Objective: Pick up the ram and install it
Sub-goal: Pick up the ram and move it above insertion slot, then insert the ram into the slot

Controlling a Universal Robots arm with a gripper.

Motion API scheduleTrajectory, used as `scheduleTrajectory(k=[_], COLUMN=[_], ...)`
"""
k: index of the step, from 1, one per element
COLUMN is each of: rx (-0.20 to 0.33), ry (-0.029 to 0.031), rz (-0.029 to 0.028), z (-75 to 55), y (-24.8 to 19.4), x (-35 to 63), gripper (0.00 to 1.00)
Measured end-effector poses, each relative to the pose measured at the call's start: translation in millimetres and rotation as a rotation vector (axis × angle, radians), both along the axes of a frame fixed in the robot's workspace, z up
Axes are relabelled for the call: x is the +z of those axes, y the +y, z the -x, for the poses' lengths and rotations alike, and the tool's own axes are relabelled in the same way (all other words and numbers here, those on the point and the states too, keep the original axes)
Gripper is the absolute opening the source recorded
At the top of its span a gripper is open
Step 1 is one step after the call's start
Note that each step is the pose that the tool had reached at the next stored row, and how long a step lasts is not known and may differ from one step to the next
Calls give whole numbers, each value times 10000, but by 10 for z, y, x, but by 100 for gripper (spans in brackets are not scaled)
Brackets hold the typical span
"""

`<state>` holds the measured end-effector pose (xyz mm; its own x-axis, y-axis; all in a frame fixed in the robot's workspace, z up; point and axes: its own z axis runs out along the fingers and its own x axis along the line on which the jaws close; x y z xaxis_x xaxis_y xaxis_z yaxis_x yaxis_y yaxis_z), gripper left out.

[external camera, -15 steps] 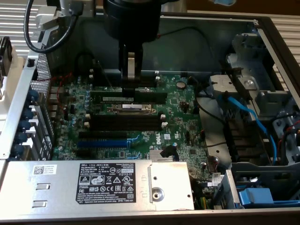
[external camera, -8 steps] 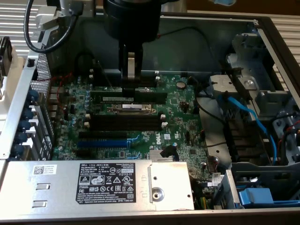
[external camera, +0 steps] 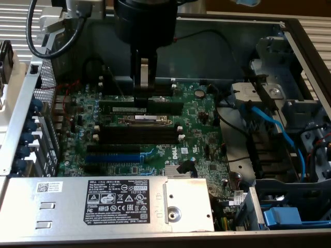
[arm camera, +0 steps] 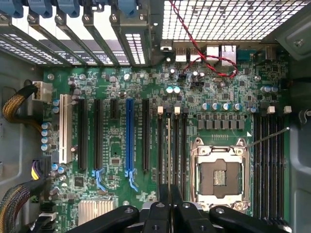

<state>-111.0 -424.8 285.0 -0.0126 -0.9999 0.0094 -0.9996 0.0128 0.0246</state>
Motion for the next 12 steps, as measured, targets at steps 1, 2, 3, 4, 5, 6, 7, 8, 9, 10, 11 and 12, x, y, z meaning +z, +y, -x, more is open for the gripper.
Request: scheduleTrajectory(k=[1,2,3,4,5,6,7,8,9,10,11,12], rx=[11,12,13,14,14,15,14,14,14,14,14,15], ry=[9,14,18,18,18,18,18,18,18,18,18,19], rz=[3,3,3,0,0,0,0,0,0,1,2,3], z=[0,0,0,-1,-1,-1,-1,-1,-1,-1,-1,-1], y=[0,0,0,0,0,0,0,0,0,0,0,0], x=[0,0,-1,-2,-2,-2,-2,-2,-2,-2,-2,-3], gripper=[12,12,12,12,12,12,12,12,12,12,12,12])
